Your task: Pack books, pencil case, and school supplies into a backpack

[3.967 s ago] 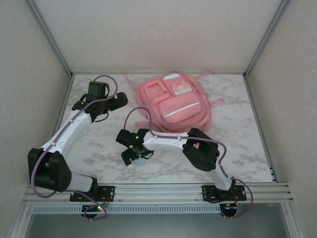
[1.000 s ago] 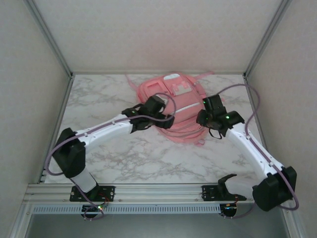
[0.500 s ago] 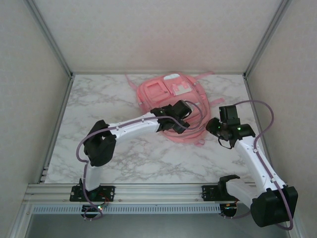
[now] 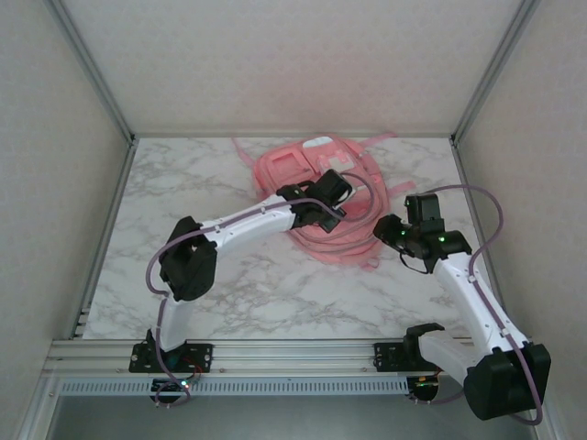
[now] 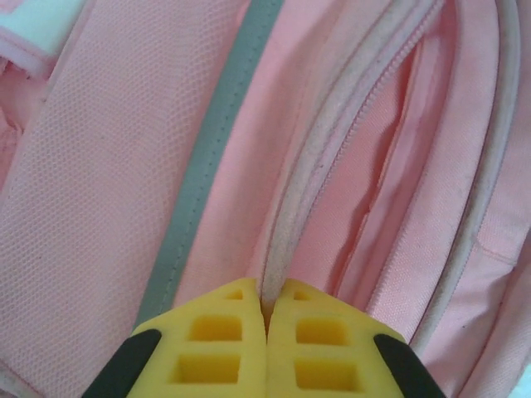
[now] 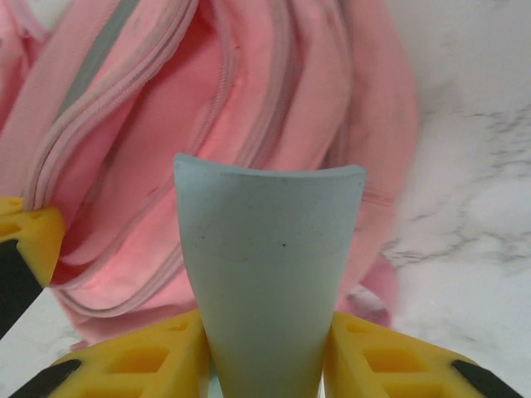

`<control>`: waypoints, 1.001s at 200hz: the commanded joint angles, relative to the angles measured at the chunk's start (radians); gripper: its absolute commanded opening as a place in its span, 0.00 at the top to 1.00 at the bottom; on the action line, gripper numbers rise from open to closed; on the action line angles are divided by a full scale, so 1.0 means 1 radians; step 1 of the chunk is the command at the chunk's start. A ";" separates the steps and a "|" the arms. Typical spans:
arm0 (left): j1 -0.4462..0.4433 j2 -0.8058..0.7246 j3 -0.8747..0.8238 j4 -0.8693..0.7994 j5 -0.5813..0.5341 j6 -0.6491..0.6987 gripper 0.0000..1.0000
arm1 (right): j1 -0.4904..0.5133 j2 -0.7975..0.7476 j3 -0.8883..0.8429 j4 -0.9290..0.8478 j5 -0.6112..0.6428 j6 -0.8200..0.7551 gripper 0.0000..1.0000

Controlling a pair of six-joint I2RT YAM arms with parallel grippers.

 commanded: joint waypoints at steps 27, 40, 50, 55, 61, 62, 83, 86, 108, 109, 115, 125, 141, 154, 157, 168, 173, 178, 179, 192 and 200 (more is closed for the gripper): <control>0.089 -0.038 0.088 -0.039 0.095 -0.144 1.00 | -0.005 0.165 0.037 0.253 -0.173 0.072 0.63; 0.092 -0.034 0.092 -0.037 0.091 -0.161 1.00 | 0.000 0.214 0.050 0.307 -0.206 0.092 0.63; 0.097 -0.037 0.092 -0.032 0.109 -0.178 1.00 | 0.009 0.254 0.064 0.345 -0.224 0.106 0.63; 0.099 -0.040 0.092 -0.030 0.121 -0.186 1.00 | 0.015 0.274 0.074 0.358 -0.225 0.108 0.63; 0.102 -0.043 0.091 -0.026 0.134 -0.196 1.00 | 0.025 0.298 0.089 0.367 -0.225 0.110 0.64; 0.102 -0.044 0.091 -0.026 0.137 -0.197 1.00 | 0.027 0.303 0.092 0.370 -0.225 0.110 0.64; 0.104 -0.062 0.090 -0.017 0.169 -0.223 1.00 | 0.061 0.377 0.144 0.409 -0.220 0.124 0.64; 0.105 -0.065 0.090 -0.016 0.173 -0.227 1.00 | 0.065 0.387 0.154 0.412 -0.216 0.127 0.64; 0.104 -0.084 0.084 -0.010 0.206 -0.258 1.00 | 0.079 0.465 0.212 0.421 -0.204 0.160 0.62; 0.103 -0.085 0.084 -0.009 0.207 -0.260 1.00 | 0.080 0.469 0.214 0.420 -0.203 0.162 0.62; 0.104 -0.091 0.082 -0.004 0.215 -0.270 1.00 | 0.080 0.487 0.228 0.414 -0.199 0.170 0.59; 0.104 -0.101 0.080 0.003 0.224 -0.286 1.00 | 0.082 0.506 0.242 0.425 -0.202 0.179 0.54; 0.104 -0.114 0.081 0.014 0.229 -0.306 1.00 | 0.083 0.508 0.245 0.431 -0.190 0.190 0.45; 0.106 -0.123 0.083 0.023 0.234 -0.318 1.00 | 0.082 0.499 0.243 0.421 -0.172 0.189 0.41; 0.106 -0.124 0.083 0.025 0.235 -0.321 1.00 | 0.084 0.496 0.242 0.417 -0.169 0.188 0.40; 0.106 -0.129 0.083 0.031 0.236 -0.326 1.00 | 0.082 0.483 0.239 0.408 -0.157 0.182 0.33; 0.106 -0.131 0.084 0.032 0.237 -0.327 1.00 | 0.084 0.478 0.239 0.397 -0.151 0.179 0.30; 0.107 -0.131 0.083 0.034 0.237 -0.328 1.00 | 0.083 0.473 0.239 0.383 -0.140 0.175 0.28; 0.107 -0.131 0.083 0.034 0.237 -0.328 1.00 | 0.083 0.471 0.239 0.381 -0.138 0.174 0.28; 0.108 -0.129 0.084 0.033 0.236 -0.330 1.00 | 0.083 0.452 0.234 0.360 -0.125 0.163 0.28; 0.107 -0.128 0.084 0.033 0.235 -0.332 1.00 | 0.082 0.439 0.228 0.347 -0.116 0.158 0.28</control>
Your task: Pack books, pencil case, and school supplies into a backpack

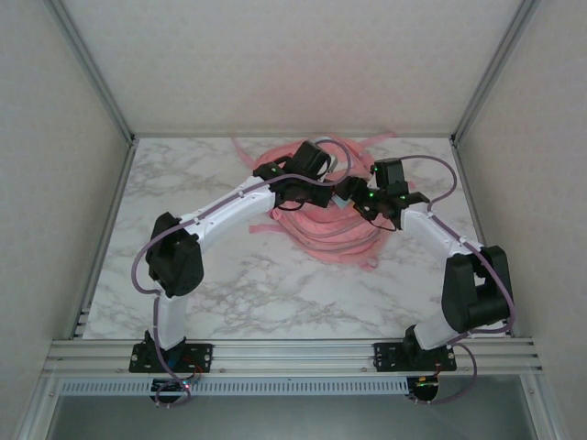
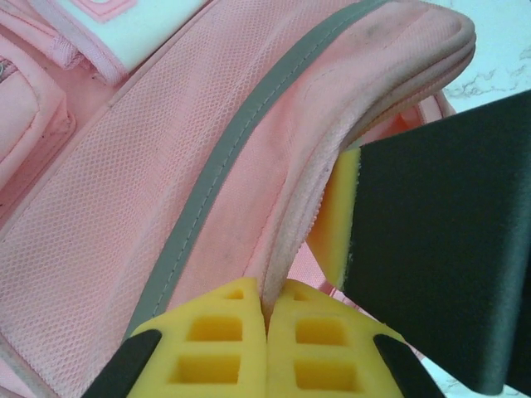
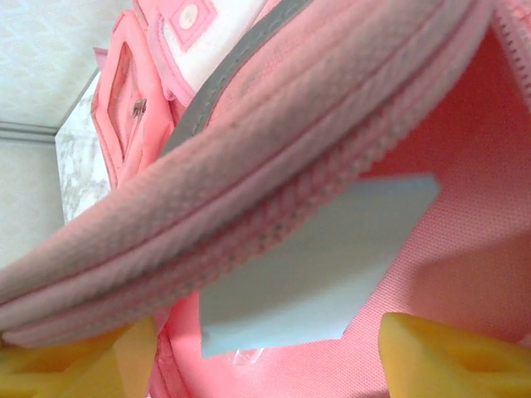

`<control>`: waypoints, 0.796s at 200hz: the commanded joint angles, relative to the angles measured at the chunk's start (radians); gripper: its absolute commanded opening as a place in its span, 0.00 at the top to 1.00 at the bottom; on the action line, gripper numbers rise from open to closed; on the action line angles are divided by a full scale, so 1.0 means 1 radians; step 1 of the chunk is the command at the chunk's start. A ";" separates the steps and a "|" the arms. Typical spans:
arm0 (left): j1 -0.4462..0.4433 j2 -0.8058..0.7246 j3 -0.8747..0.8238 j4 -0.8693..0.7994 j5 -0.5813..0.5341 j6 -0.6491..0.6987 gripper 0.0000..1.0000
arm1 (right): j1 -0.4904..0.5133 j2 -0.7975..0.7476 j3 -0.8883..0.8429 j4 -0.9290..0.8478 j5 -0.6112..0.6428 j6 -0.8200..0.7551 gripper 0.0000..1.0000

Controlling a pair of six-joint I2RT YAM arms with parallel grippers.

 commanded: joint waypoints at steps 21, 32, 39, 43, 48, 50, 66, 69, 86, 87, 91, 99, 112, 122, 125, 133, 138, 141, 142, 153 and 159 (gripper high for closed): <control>0.002 -0.076 0.024 0.044 0.019 -0.041 1.00 | 0.004 -0.089 -0.007 -0.068 0.095 -0.036 0.28; 0.002 -0.075 0.024 0.044 0.018 -0.043 1.00 | 0.003 -0.112 -0.012 -0.095 0.122 -0.049 0.29; 0.003 -0.075 0.024 0.045 0.020 -0.042 1.00 | 0.003 -0.130 -0.018 -0.107 0.139 -0.061 0.29; 0.002 -0.075 0.023 0.045 0.022 -0.043 1.00 | 0.003 -0.140 -0.023 -0.111 0.150 -0.066 0.29; 0.003 -0.075 0.021 0.045 0.023 -0.044 1.00 | 0.003 -0.152 -0.029 -0.117 0.165 -0.071 0.31; 0.003 -0.074 0.021 0.045 0.023 -0.045 1.00 | 0.004 -0.155 -0.031 -0.118 0.170 -0.076 0.33; 0.003 -0.072 0.018 0.049 0.031 -0.049 1.00 | -0.001 -0.165 -0.049 -0.090 0.173 -0.087 0.55; 0.002 -0.072 0.019 0.050 0.033 -0.050 1.00 | -0.001 -0.162 -0.053 -0.080 0.166 -0.088 0.59; 0.003 -0.069 0.016 0.053 0.044 -0.054 1.00 | -0.001 -0.112 -0.058 -0.026 0.130 -0.084 0.70; 0.003 -0.070 0.017 0.053 0.045 -0.055 1.00 | 0.000 -0.108 -0.057 -0.026 0.129 -0.084 0.70; 0.003 -0.071 0.017 0.052 0.045 -0.057 1.00 | -0.001 -0.093 -0.052 -0.025 0.123 -0.083 0.72; 0.003 -0.073 0.017 0.051 0.048 -0.057 1.00 | 0.000 -0.066 -0.051 -0.014 0.112 -0.074 0.74; 0.001 -0.079 0.012 0.053 0.045 -0.060 1.00 | -0.001 -0.032 -0.058 0.017 0.102 -0.055 0.75; 0.001 -0.085 0.007 0.057 0.044 -0.061 1.00 | 0.000 -0.017 -0.061 0.022 0.101 -0.052 0.76; 0.001 -0.087 0.005 0.057 0.043 -0.062 1.00 | -0.001 -0.016 -0.060 0.023 0.105 -0.050 0.76; 0.001 -0.090 0.001 0.061 0.044 -0.065 1.00 | -0.001 -0.014 -0.063 0.027 0.118 -0.045 0.76; 0.001 -0.090 -0.002 0.063 0.047 -0.067 1.00 | -0.001 -0.013 -0.068 0.039 0.122 -0.040 0.76; 0.001 -0.091 -0.003 0.064 0.050 -0.068 1.00 | -0.001 -0.010 -0.069 0.045 0.123 -0.039 0.76; 0.001 -0.091 -0.003 0.065 0.050 -0.068 1.00 | -0.001 -0.009 -0.070 0.047 0.122 -0.038 0.76; 0.000 -0.092 -0.004 0.071 0.059 -0.075 1.00 | 0.002 0.017 -0.066 0.075 0.114 -0.032 0.76; 0.000 -0.091 -0.003 0.074 0.065 -0.078 1.00 | 0.005 0.042 -0.056 0.088 0.100 -0.031 0.76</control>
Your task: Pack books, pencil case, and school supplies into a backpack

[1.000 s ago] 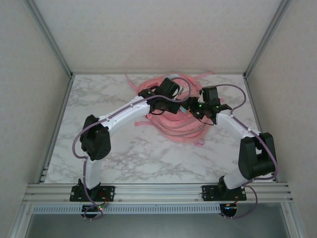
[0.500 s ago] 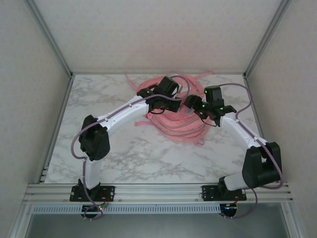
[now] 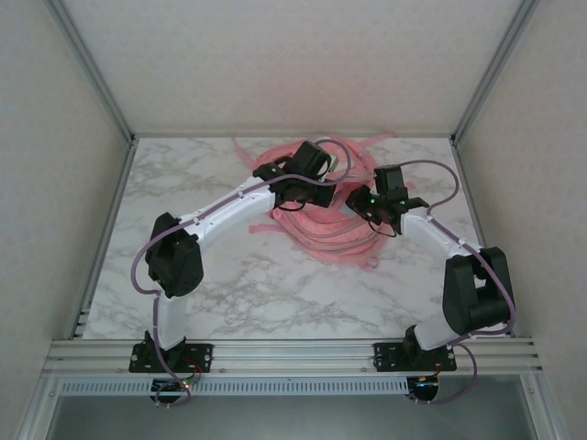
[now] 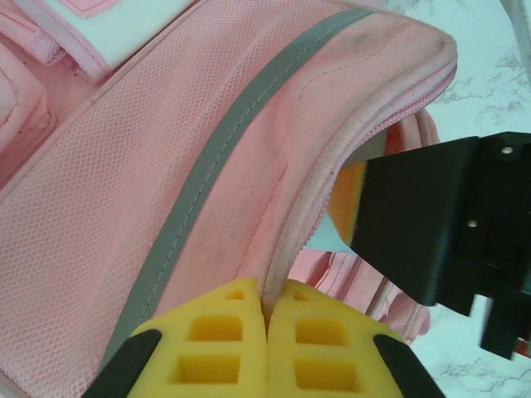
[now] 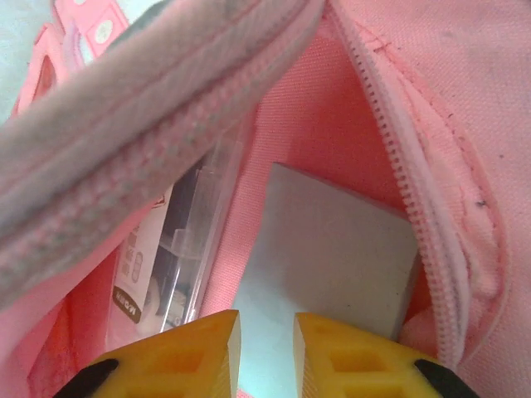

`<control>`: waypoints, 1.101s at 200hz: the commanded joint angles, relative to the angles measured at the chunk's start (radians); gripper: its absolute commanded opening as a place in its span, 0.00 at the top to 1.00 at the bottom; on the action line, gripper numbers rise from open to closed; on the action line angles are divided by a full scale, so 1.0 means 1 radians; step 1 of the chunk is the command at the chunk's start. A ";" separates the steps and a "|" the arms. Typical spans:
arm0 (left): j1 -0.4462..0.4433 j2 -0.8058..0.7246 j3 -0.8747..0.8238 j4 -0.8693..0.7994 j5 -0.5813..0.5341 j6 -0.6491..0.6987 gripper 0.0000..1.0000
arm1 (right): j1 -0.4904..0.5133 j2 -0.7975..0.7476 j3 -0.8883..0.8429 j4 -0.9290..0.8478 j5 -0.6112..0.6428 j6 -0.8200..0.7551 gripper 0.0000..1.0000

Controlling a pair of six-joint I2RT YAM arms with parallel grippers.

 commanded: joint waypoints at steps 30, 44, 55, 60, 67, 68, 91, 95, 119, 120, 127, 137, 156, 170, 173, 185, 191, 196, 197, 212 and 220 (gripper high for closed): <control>-0.003 -0.092 0.008 0.065 0.060 -0.058 1.00 | 0.030 0.173 0.050 0.186 -0.086 0.044 0.77; -0.003 -0.097 0.002 0.065 0.062 -0.060 1.00 | 0.041 0.209 0.082 0.215 -0.111 0.057 0.77; -0.003 -0.096 0.001 0.066 0.063 -0.063 1.00 | 0.048 0.217 0.109 0.212 -0.122 0.053 0.77; -0.003 -0.096 0.001 0.065 0.063 -0.063 1.00 | 0.050 0.212 0.117 0.205 -0.122 0.047 0.77; -0.003 -0.094 0.001 0.064 0.062 -0.061 1.00 | 0.049 0.194 0.123 0.188 -0.116 0.035 0.77; -0.003 -0.094 0.001 0.064 0.063 -0.062 1.00 | 0.049 0.191 0.123 0.184 -0.115 0.033 0.77; -0.003 -0.081 0.005 0.065 0.051 -0.061 1.00 | 0.049 0.084 0.134 0.042 -0.051 -0.045 0.74; -0.001 -0.078 0.007 0.064 0.048 -0.062 1.00 | 0.049 0.064 0.133 0.014 -0.040 -0.059 0.73; 0.002 -0.061 0.016 0.065 0.034 -0.069 1.00 | 0.048 -0.061 0.134 -0.205 0.022 -0.144 0.65; 0.001 -0.061 0.016 0.065 0.033 -0.070 1.00 | 0.048 -0.063 0.134 -0.213 0.025 -0.147 0.64; 0.001 -0.059 0.018 0.068 0.028 -0.072 1.00 | 0.048 -0.095 0.129 -0.268 0.041 -0.168 0.62; 0.001 -0.056 0.018 0.071 0.024 -0.075 1.00 | 0.048 -0.137 0.114 -0.334 0.057 -0.188 0.58; 0.003 -0.054 0.020 0.076 0.018 -0.084 0.89 | 0.049 -0.212 0.068 -0.403 0.061 -0.201 0.55; 0.005 -0.060 0.018 0.075 0.013 -0.098 0.58 | 0.057 -0.262 0.034 -0.423 0.051 -0.194 0.53; 0.005 -0.061 0.017 0.075 0.013 -0.100 0.54 | 0.060 -0.270 0.027 -0.425 0.050 -0.192 0.53; 0.009 -0.074 0.007 0.080 0.012 -0.109 0.43 | 0.082 -0.304 0.007 -0.425 0.054 -0.171 0.53; 0.014 -0.083 -0.003 0.085 0.009 -0.113 0.40 | 0.096 -0.317 -0.001 -0.420 0.057 -0.158 0.52; 0.018 -0.090 -0.011 0.089 0.003 -0.116 0.39 | 0.111 -0.324 -0.008 -0.411 0.058 -0.145 0.52; 0.018 -0.091 -0.013 0.089 0.001 -0.116 0.39 | 0.114 -0.326 -0.009 -0.409 0.059 -0.144 0.52; 0.038 -0.118 -0.048 0.100 -0.036 -0.119 0.37 | 0.172 -0.329 -0.013 -0.377 0.080 -0.107 0.52; 0.056 -0.134 -0.074 0.111 -0.049 -0.127 0.36 | 0.209 -0.322 -0.010 -0.358 0.100 -0.087 0.52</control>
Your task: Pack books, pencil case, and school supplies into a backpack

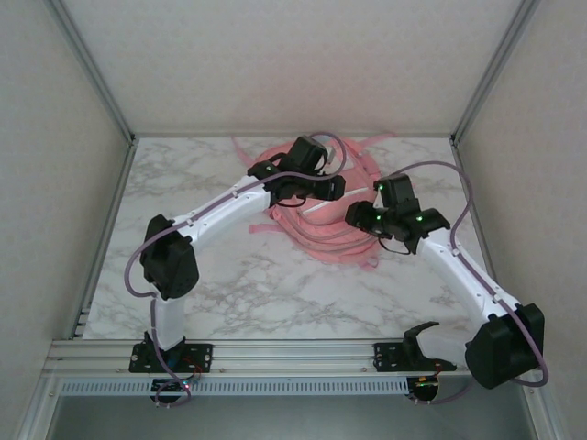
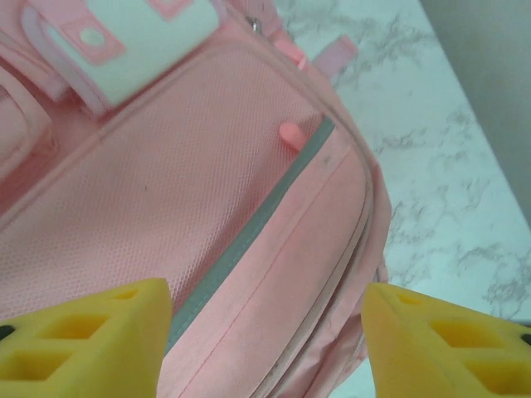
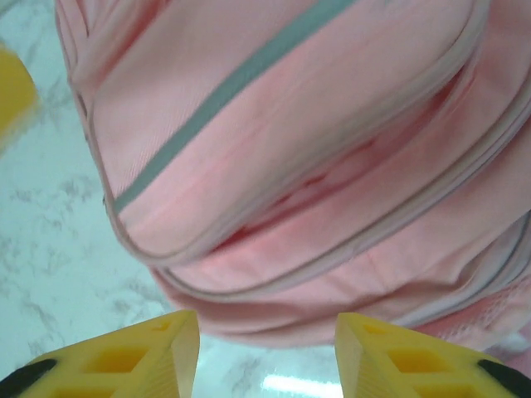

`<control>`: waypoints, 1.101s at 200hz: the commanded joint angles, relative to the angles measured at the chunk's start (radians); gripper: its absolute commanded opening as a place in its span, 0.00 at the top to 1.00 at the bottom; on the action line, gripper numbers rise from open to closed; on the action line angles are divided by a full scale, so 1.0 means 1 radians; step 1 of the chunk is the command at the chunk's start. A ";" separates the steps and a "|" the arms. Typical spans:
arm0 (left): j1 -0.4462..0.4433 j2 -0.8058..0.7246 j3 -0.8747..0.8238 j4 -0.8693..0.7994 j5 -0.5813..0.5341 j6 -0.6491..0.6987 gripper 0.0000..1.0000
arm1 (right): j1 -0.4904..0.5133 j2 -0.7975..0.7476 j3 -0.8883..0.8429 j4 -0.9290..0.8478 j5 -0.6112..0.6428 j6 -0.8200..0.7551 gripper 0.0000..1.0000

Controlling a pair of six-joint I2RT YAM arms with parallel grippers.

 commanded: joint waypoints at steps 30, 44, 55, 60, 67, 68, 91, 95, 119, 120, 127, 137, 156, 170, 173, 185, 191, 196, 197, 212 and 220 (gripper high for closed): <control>0.132 -0.167 -0.206 0.133 -0.055 -0.101 0.31 | 0.224 0.075 0.025 0.094 0.145 0.123 0.52; 0.176 -0.197 -0.274 0.169 -0.067 -0.126 0.30 | 0.286 0.139 0.061 0.109 0.207 0.143 0.52; 0.210 -0.217 -0.325 0.192 -0.065 -0.149 0.30 | 0.334 0.195 0.098 0.115 0.256 0.163 0.52; 0.222 -0.225 -0.348 0.208 -0.060 -0.160 0.29 | 0.357 0.221 0.117 0.116 0.278 0.172 0.52; 0.240 -0.236 -0.380 0.227 -0.052 -0.176 0.28 | 0.380 0.257 0.144 0.115 0.309 0.184 0.52; 0.243 -0.238 -0.385 0.230 -0.050 -0.179 0.27 | 0.385 0.262 0.148 0.115 0.312 0.185 0.52; 0.284 -0.272 -0.473 0.282 -0.036 -0.220 0.25 | 0.445 0.374 0.237 0.103 0.418 0.218 0.54; 0.289 -0.276 -0.485 0.287 -0.036 -0.224 0.25 | 0.449 0.394 0.251 0.100 0.426 0.224 0.55; 0.302 -0.302 -0.547 0.305 -0.047 -0.233 0.24 | 0.456 0.480 0.323 0.082 0.485 0.258 0.59; 0.303 -0.304 -0.550 0.307 -0.047 -0.233 0.24 | 0.456 0.485 0.326 0.080 0.489 0.261 0.60; 0.306 -0.310 -0.565 0.311 -0.048 -0.235 0.24 | 0.457 0.511 0.350 0.056 0.523 0.269 0.61; 0.309 -0.323 -0.586 0.319 -0.045 -0.239 0.24 | 0.459 0.547 0.386 0.020 0.557 0.272 0.61; 0.312 -0.340 -0.617 0.330 -0.047 -0.240 0.24 | 0.464 0.611 0.440 -0.022 0.599 0.278 0.63; 0.313 -0.347 -0.631 0.335 -0.049 -0.240 0.24 | 0.465 0.650 0.470 -0.040 0.607 0.282 0.64; 0.313 -0.348 -0.635 0.334 -0.050 -0.241 0.24 | 0.464 0.658 0.475 -0.043 0.608 0.283 0.65; 0.315 -0.353 -0.645 0.338 -0.051 -0.242 0.24 | 0.465 0.691 0.497 -0.055 0.610 0.286 0.67; 0.316 -0.356 -0.649 0.340 -0.049 -0.243 0.24 | 0.467 0.705 0.507 -0.064 0.615 0.290 0.68; 0.316 -0.357 -0.652 0.342 -0.050 -0.245 0.24 | 0.468 0.717 0.517 -0.076 0.623 0.294 0.69; 0.317 -0.357 -0.653 0.343 -0.050 -0.245 0.24 | 0.468 0.719 0.518 -0.080 0.624 0.295 0.70; 0.317 -0.360 -0.666 0.352 -0.043 -0.251 0.24 | 0.469 0.738 0.537 -0.120 0.634 0.311 0.73; 0.317 -0.359 -0.673 0.360 -0.038 -0.255 0.24 | 0.471 0.735 0.532 -0.131 0.631 0.314 0.73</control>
